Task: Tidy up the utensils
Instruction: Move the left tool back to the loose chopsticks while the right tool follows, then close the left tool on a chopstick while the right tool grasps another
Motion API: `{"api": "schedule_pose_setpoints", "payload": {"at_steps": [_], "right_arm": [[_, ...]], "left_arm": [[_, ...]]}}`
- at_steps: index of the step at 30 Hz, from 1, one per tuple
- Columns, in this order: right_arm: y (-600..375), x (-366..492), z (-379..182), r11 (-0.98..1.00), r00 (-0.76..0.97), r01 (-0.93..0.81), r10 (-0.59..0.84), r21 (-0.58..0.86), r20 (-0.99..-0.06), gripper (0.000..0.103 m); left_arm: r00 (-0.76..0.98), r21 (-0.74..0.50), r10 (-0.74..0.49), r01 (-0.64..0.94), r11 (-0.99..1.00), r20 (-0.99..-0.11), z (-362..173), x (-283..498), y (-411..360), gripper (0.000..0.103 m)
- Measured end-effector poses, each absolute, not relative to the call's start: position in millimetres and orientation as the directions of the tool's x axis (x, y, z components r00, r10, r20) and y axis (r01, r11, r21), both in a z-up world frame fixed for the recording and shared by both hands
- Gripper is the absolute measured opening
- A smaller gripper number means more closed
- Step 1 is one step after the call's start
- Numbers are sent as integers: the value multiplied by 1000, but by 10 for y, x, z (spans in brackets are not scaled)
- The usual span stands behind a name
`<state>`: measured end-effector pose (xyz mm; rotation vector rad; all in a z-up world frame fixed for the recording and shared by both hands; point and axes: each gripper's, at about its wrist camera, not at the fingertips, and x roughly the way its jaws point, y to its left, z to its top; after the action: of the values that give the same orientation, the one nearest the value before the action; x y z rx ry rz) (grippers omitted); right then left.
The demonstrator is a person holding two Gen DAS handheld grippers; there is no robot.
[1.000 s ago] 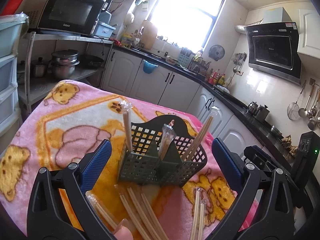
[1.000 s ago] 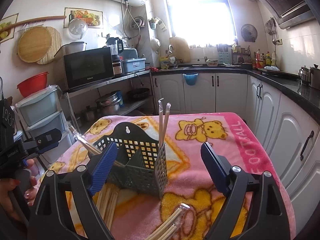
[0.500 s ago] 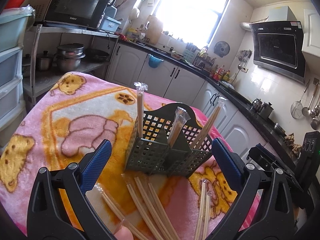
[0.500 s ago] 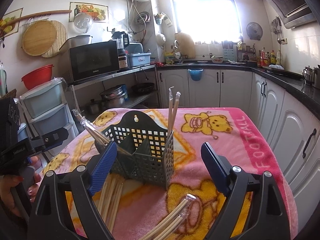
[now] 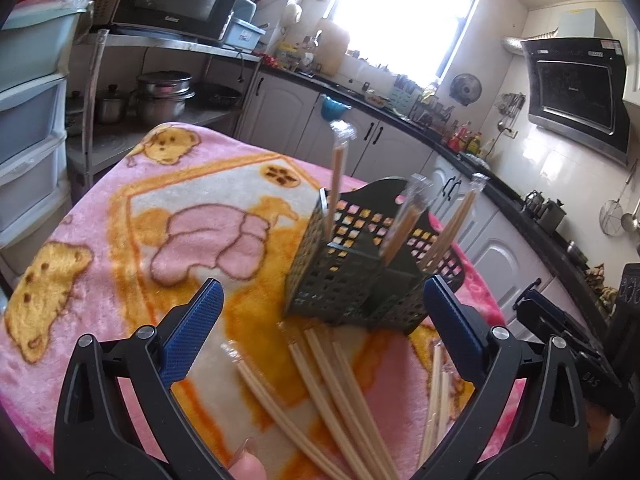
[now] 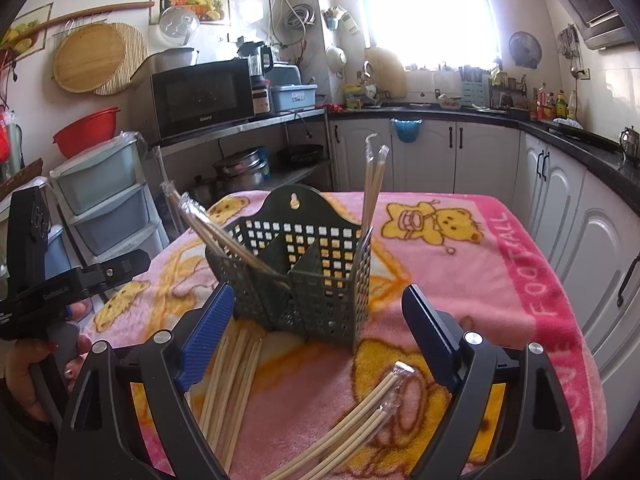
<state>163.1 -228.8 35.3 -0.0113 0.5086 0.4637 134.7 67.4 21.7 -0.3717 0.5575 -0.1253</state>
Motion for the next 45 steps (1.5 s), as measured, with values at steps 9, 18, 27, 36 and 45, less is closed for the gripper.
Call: {"api": "schedule_pose_setpoints", "payload": {"at_steps": [9,18,27,36,45], "right_arm": [[-2121,1675,150,868,700,-484,461,113,-545,75],[-1861,1775,-99,842,615,-528,468,109,-635,50],[-1628,1883,-313,826,557,-556,454,94,-696,41],[-1443,2015,-519,816,516,-573,428,73,-742,36],[-1388,2205,-692,824,478,-556,421,105,-771,32]], "left_arm": [[806,-374,-202,-26,927,-557,-47,1375,797,92],[766,-369,-198,-55,928,-612,-323,1426,875,92],[720,-370,-214,-64,927,-660,-530,1490,886,67],[678,-365,-219,-79,928,-702,-702,1574,852,48],[652,-358,-211,-101,928,-728,-809,1709,878,34]]}}
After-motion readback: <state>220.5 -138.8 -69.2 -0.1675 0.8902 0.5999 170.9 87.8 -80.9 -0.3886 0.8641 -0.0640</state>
